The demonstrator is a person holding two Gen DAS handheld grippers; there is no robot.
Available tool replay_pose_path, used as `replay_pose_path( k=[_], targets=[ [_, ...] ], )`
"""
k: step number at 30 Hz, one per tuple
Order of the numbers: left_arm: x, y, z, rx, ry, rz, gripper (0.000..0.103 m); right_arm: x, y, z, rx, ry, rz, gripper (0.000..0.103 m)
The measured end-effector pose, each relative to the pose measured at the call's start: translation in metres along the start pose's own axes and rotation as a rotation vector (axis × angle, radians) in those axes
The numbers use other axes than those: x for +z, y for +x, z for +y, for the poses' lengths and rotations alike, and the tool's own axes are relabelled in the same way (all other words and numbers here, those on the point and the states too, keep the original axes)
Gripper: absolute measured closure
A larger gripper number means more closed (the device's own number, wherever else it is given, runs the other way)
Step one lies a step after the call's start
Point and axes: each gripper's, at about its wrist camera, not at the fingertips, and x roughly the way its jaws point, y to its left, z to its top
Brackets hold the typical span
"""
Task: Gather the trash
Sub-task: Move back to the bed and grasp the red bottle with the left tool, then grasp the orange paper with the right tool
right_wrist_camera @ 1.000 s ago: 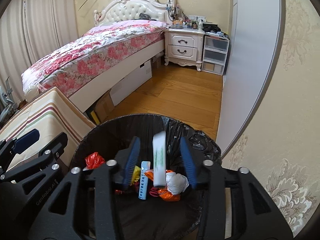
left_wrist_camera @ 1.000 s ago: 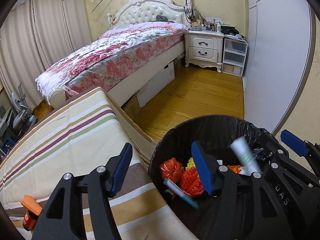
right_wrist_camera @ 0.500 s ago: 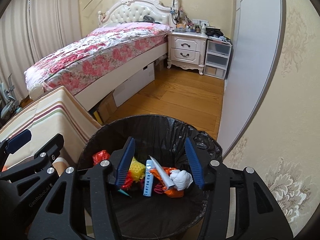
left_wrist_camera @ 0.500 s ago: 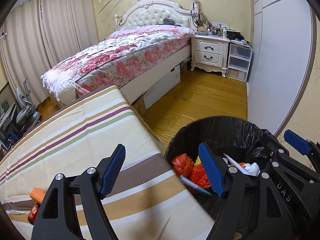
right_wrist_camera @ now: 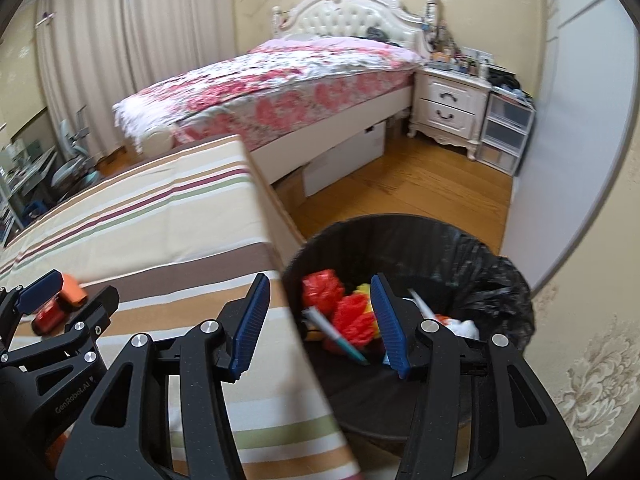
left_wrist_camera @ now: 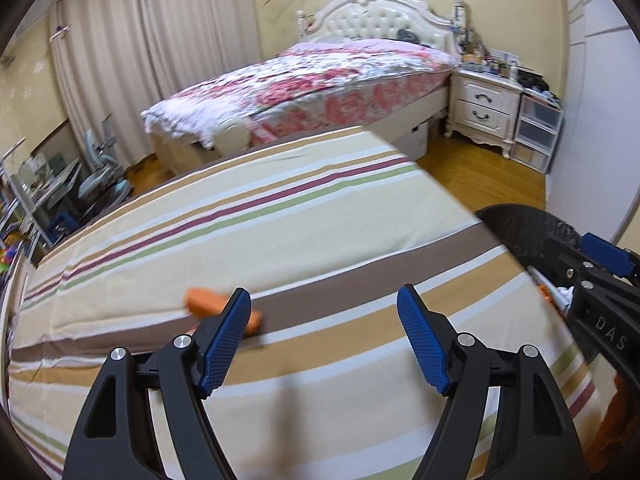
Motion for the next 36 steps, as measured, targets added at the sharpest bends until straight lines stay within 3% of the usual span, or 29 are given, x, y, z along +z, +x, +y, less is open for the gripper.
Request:
replay_pose_path(
  k=[10,21,23,28,30,34,36],
  targets=[
    [-0.029,0.000,0.068,0.104,-0.098,0.055,0.030,-0.006,-0.003,0.067,0.098,-0.109,0.017,0.052],
    [-0.033,0.017,0.086,0.039,-0.102,0.120,0.030,-0.008,0.000,0.103,0.140,-0.165,0.040,0.052],
    [-0.036,0.019,0.088,0.019,-0.108,0.131,0.041,-0.008,0.000,0.109,0.145,-0.175,0.041,0.052],
    [-0.038,0.017,0.093,-0.018,-0.130,0.130,0.056,-0.010,0.002,0.120,0.157,-0.196,0.047,0.052],
    [-0.039,0.016,0.094,-0.018,-0.132,0.128,0.060,-0.010,0.002,0.126,0.164,-0.206,0.051,0.052],
    [-0.041,0.014,0.098,-0.006,-0.132,0.121,0.078,-0.011,0.005,0.136,0.183,-0.224,0.059,0.051],
    [-0.042,0.013,0.102,-0.008,-0.141,0.121,0.078,-0.011,0.006,0.143,0.194,-0.238,0.061,0.051]
  ],
)
